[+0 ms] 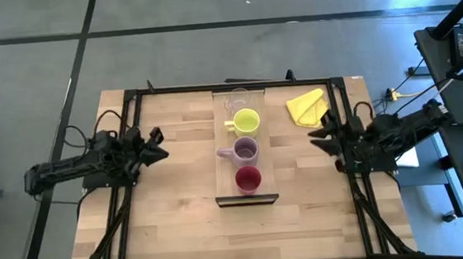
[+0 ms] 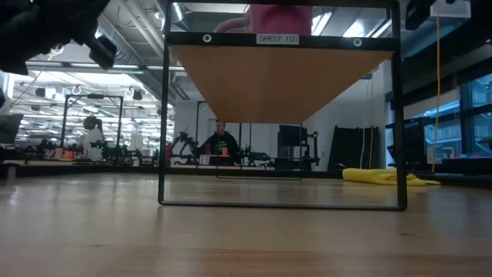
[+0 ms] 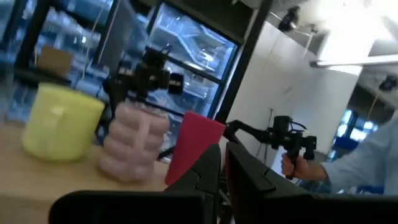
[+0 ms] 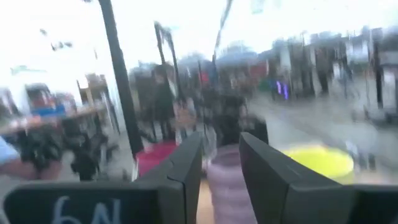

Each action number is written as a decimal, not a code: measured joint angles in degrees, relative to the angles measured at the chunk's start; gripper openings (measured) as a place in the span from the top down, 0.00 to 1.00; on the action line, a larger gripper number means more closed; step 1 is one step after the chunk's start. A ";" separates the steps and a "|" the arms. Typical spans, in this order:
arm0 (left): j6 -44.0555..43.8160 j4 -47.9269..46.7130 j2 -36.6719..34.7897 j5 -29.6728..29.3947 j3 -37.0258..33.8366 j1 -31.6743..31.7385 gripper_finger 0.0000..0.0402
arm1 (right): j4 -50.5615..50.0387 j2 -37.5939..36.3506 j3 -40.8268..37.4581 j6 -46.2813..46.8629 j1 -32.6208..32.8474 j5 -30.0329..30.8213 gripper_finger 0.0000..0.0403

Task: Stack small to large cups/mugs on shelf
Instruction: Return to Home Position

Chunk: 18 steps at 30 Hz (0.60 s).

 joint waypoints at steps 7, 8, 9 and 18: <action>0.37 -6.62 -1.91 4.13 -1.44 6.69 0.95 | 20.85 -3.55 -19.68 -3.15 -0.16 -3.66 0.73; 1.35 -6.10 -2.09 2.18 -1.44 6.67 0.95 | 21.78 -3.84 -20.33 -4.69 -0.08 -5.09 0.73; 3.22 -5.46 -2.13 0.47 -1.40 6.67 0.95 | 18.42 -3.76 -19.67 -6.91 -0.10 -6.91 0.73; 7.35 -23.49 -1.57 5.81 -1.42 3.35 0.95 | -4.43 -3.03 -20.33 -11.14 -0.14 -10.71 0.73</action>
